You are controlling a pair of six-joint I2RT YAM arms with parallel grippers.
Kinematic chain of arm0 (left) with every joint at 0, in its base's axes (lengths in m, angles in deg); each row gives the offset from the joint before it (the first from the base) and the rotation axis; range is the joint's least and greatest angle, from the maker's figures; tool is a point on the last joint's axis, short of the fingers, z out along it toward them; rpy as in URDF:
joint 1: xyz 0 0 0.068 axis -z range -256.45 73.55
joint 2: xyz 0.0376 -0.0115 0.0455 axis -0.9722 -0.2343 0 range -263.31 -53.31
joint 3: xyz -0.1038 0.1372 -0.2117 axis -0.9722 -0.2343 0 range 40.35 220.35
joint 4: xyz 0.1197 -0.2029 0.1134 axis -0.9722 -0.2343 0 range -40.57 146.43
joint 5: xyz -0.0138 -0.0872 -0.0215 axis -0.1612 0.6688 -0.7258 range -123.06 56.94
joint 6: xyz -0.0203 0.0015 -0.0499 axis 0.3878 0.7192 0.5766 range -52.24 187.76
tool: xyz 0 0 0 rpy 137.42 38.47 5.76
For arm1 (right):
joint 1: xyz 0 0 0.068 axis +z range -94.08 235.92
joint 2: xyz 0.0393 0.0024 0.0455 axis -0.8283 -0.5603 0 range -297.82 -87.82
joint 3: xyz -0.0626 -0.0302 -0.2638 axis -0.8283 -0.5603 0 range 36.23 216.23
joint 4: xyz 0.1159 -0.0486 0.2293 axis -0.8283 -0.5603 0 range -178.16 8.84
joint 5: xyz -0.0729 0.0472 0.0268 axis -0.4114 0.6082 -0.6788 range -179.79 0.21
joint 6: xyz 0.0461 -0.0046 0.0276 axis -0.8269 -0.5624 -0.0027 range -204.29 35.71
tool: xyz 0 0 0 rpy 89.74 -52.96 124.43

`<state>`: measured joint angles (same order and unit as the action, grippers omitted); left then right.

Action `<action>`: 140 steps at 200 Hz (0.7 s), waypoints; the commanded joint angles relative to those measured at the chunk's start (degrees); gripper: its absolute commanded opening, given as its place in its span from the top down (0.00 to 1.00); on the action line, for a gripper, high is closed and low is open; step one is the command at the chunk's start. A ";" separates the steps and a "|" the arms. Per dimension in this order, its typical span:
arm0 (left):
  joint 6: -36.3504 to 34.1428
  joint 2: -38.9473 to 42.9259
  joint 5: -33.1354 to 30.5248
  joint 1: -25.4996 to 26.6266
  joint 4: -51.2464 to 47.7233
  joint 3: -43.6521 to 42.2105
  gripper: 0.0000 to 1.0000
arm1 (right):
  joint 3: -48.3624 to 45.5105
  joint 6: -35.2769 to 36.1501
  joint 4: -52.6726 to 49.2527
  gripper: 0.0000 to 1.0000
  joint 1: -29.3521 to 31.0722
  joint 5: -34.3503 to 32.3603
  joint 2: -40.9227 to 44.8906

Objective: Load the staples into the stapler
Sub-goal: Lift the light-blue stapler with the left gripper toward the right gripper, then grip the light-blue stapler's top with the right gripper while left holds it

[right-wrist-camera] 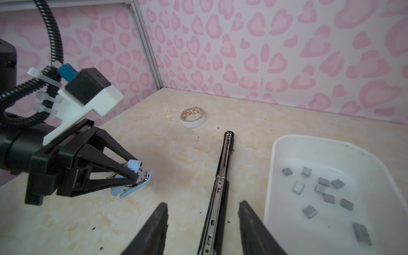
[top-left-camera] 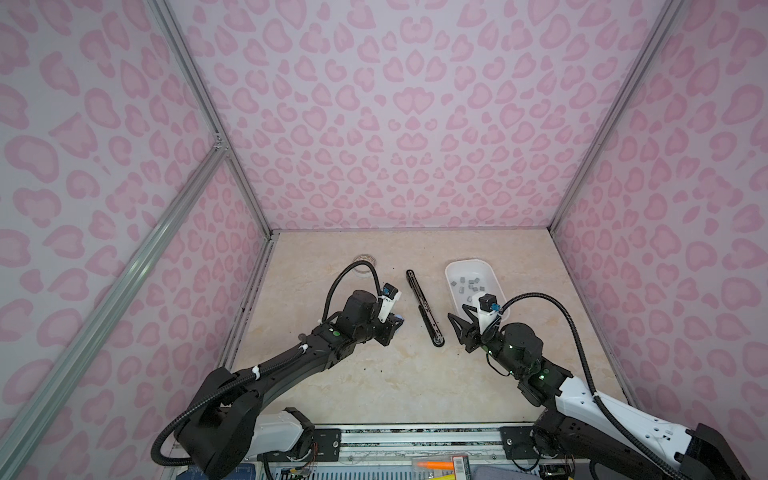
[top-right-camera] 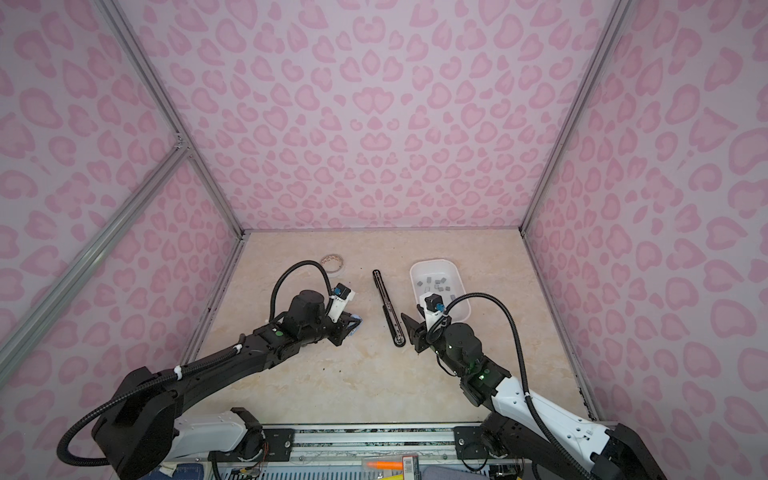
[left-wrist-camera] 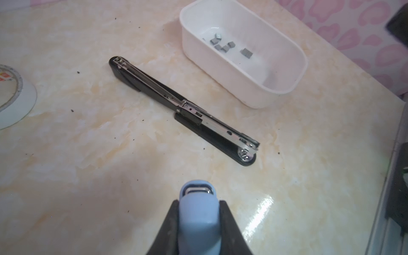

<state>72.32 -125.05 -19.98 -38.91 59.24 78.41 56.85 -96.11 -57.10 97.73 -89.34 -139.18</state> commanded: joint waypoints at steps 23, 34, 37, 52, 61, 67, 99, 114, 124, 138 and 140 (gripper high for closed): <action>-1.32 10.09 6.55 2.23 4.81 -4.84 0.95 | 6.30 -1.90 4.51 0.57 7.58 5.57 -11.19; -1.17 11.84 6.95 2.44 4.65 -5.34 0.96 | 7.82 -1.98 5.19 0.63 8.77 5.75 -13.84; -1.17 12.30 6.96 2.52 4.63 -5.49 0.96 | 8.30 -2.06 5.21 0.65 9.09 5.79 -14.51; -1.04 14.47 6.80 2.58 5.01 -6.65 0.96 | 9.91 -2.32 5.28 0.72 9.98 5.71 -17.04; -1.00 15.43 6.87 2.62 5.10 -7.12 0.96 | 10.43 -2.67 5.85 0.73 10.32 5.63 -18.07; -0.95 16.01 6.87 2.63 5.01 -7.28 0.96 | 10.64 -2.90 6.39 0.74 10.51 5.86 -18.64; -0.96 16.68 7.09 2.59 4.99 -7.48 0.96 | 11.96 -2.63 6.26 0.77 11.54 5.88 -20.14; -1.09 16.13 7.09 2.71 4.85 -7.02 0.96 | 12.70 -2.18 5.47 0.77 11.89 6.01 -20.59; -1.05 15.86 7.05 2.71 4.84 -6.86 0.96 | 13.28 -2.03 4.70 0.78 11.98 6.00 -21.08; -1.04 15.98 6.75 2.71 4.76 -6.74 0.96 | 14.04 -2.07 4.48 0.79 12.06 6.10 -21.95; -1.09 16.03 6.66 2.67 4.75 -6.77 0.96 | 14.08 -2.12 4.46 0.79 12.14 6.15 -22.10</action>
<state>71.62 -109.05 -13.75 -36.20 61.36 71.11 70.12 -98.60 -52.84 109.55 -83.55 -160.09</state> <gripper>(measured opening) 0.254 0.220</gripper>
